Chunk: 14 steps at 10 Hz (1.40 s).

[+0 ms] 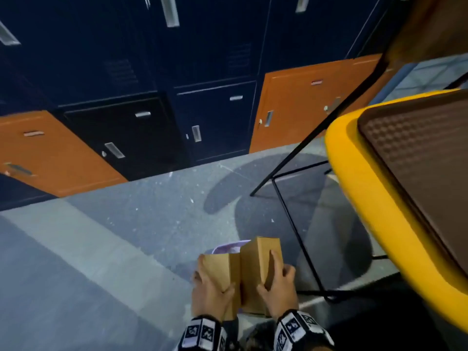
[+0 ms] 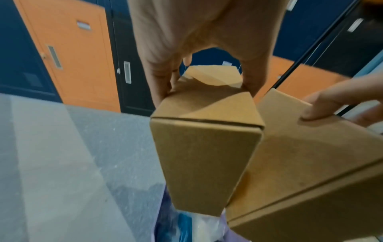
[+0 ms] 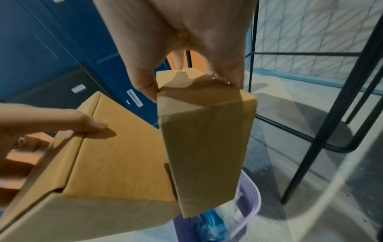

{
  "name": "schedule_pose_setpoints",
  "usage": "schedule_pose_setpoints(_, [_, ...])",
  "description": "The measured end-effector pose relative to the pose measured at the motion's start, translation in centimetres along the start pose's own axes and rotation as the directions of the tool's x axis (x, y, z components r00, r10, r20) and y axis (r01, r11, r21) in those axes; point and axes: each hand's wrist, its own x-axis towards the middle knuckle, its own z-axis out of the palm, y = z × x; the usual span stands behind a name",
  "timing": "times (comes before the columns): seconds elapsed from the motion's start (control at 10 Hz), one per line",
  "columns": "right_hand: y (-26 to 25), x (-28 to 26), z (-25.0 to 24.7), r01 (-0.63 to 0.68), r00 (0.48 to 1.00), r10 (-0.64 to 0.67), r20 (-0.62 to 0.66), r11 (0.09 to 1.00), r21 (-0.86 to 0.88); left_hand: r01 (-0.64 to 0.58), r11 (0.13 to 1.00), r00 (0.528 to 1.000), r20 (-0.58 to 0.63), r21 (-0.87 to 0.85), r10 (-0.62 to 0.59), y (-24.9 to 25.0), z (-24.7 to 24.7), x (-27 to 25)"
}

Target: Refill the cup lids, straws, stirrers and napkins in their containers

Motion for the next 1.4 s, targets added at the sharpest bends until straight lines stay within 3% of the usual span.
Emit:
schedule_pose_setpoints(0.1, [2.2,3.9,3.5,-0.006,1.0,0.007,0.017,0.999,-0.049,0.104,0.991,0.994,0.035,0.08,-0.107,-1.9,4.2,3.1])
schedule_pose_setpoints(0.4, [8.8,12.1,11.2,0.024,1.0,-0.023,0.014,0.989,-0.147,0.134,0.988,0.99,0.027,0.07,-0.137,-7.2,14.0,10.6])
schedule_pose_setpoints(0.5, [10.3,13.7,13.0,0.066,0.996,-0.048,0.069,0.956,-0.284,0.081,0.989,0.996,0.033,0.12,-0.085,-8.2,15.7,12.0])
schedule_pose_setpoints(0.6, [11.2,14.7,13.9,0.087,0.977,0.024,0.214,0.866,-0.493,-0.005,0.929,0.99,0.133,0.37,-0.048,-9.4,17.0,13.0])
schedule_pose_setpoints(0.7, [11.9,15.4,14.8,0.112,0.94,0.08,0.33,0.844,-0.525,-0.078,0.883,0.98,0.198,0.463,-0.017,-11.1,19.1,14.1])
schedule_pose_setpoints(0.9, [12.1,17.6,16.5,0.127,0.92,0.146,0.365,0.767,-0.628,-0.193,0.811,0.912,0.406,0.552,-0.059,-13.0,20.6,15.7])
schedule_pose_setpoints(1.0, [11.9,18.4,17.0,0.137,0.892,0.193,0.409,0.746,-0.652,-0.288,0.793,0.868,0.496,0.537,-0.021,-13.3,20.6,16.7])
schedule_pose_setpoints(1.1, [11.8,19.0,16.9,0.116,0.87,0.234,0.435,0.76,-0.639,-0.258,0.764,0.848,0.518,0.591,-0.114,-13.2,19.5,17.0])
schedule_pose_setpoints(1.2, [11.3,17.7,15.9,0.044,0.874,0.241,0.422,0.826,-0.562,-0.223,0.842,0.842,0.532,0.492,-0.088,-12.5,18.1,16.0])
schedule_pose_setpoints(1.4, [8.2,11.3,11.9,-0.032,0.884,0.262,0.387,0.859,-0.511,-0.133,0.916,0.856,0.51,0.379,-0.087,-7.6,11.8,10.7])
